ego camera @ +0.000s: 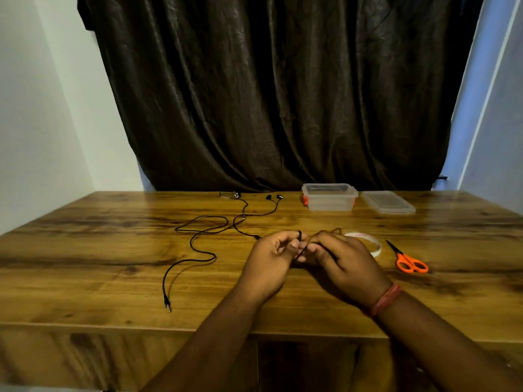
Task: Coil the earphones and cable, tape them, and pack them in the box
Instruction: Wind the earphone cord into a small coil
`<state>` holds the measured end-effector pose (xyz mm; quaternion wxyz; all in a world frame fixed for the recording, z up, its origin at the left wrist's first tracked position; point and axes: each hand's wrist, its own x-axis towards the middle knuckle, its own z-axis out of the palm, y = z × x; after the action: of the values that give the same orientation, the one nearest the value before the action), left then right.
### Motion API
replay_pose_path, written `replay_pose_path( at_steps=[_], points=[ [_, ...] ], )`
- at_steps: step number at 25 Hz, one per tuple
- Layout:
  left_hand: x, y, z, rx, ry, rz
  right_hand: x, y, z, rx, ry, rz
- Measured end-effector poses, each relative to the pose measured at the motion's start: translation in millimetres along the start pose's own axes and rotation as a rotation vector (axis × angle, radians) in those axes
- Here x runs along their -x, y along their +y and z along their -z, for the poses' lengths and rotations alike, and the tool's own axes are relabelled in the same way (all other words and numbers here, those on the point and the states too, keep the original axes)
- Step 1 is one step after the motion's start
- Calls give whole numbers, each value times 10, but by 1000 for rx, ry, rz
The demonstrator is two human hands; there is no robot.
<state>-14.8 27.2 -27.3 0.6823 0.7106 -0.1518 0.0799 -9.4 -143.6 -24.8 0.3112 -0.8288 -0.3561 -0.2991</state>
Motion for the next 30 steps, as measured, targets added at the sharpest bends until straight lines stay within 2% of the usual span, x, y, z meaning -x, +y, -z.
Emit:
replay_pose_path(
  at_steps=[3,5,8,12,15,18,21,25,30],
  points=[
    [26,-41,-21,27,-197,24,-20,53,-4,15,126,-63],
    [48,2,11,118,-247,43,-49,94,-5,45,179,-147],
    [97,90,56,230,-285,36,-52,136,-22,36,79,-223],
    [112,164,83,459,-202,39,-1,97,-137,172,-182,-77],
    [81,185,95,594,-99,32,1,68,-178,227,-284,0],
    [36,157,97,583,10,4,10,16,-150,233,-352,102],
    [12,99,74,354,87,-33,23,-49,-109,248,-302,162],
    [29,20,4,49,13,5,7,-42,-30,194,-99,117],
    [48,-10,8,92,-179,34,-20,49,-1,181,101,-19]
  ],
)
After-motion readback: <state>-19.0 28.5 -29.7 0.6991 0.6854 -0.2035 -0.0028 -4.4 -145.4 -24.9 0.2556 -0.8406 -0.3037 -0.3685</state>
